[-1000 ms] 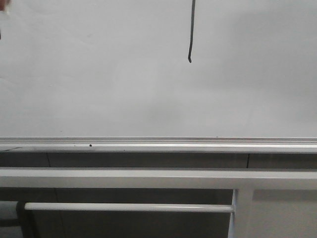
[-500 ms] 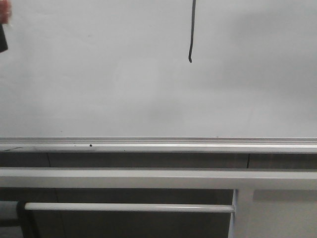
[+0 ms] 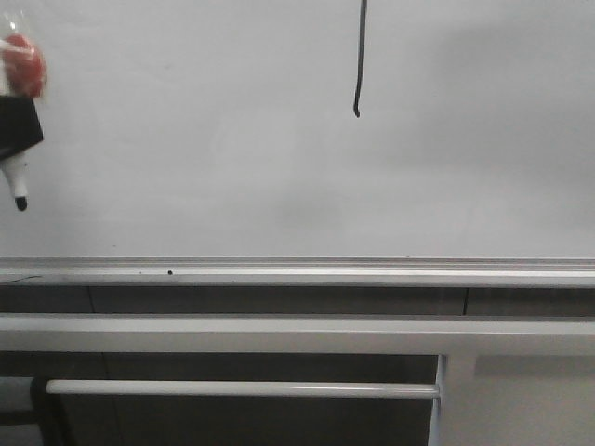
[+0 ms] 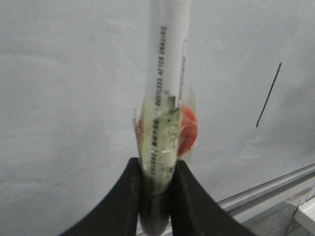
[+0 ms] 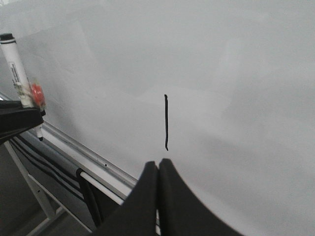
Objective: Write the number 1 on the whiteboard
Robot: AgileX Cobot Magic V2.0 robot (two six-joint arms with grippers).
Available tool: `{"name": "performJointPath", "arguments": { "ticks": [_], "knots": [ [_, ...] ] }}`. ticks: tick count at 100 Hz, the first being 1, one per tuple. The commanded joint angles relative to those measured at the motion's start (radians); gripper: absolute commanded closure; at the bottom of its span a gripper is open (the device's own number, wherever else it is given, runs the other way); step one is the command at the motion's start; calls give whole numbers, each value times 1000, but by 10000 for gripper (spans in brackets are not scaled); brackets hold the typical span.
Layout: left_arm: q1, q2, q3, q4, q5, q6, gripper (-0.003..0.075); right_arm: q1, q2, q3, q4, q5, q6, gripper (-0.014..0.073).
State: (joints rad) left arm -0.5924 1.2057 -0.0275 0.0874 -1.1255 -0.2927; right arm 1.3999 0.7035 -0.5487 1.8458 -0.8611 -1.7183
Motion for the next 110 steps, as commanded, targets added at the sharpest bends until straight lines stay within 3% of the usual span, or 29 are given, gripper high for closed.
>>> {"name": "performJointPath", "arguments": {
  "ticks": [1,19,40,55,110],
  "knots": [
    [-27,25,-9,-42,-173,15,741,-5,-3,-22,-54,12,-10,657],
    [-119,114,-23,-87,-257,54,741,-5,-3,-22,-54,12,-10,657],
    [-239,205,-72,-155,-257,102,741,-5,-3,-22,-52,12,-10,657],
    [-313,216,-111,-287,-257,173,741,-5,-3,-22,-46,12,-10,657],
    [-329,266,-187,-400,-257,211,741,-5,-3,-21,-46,12,-10,657]
  ]
}}
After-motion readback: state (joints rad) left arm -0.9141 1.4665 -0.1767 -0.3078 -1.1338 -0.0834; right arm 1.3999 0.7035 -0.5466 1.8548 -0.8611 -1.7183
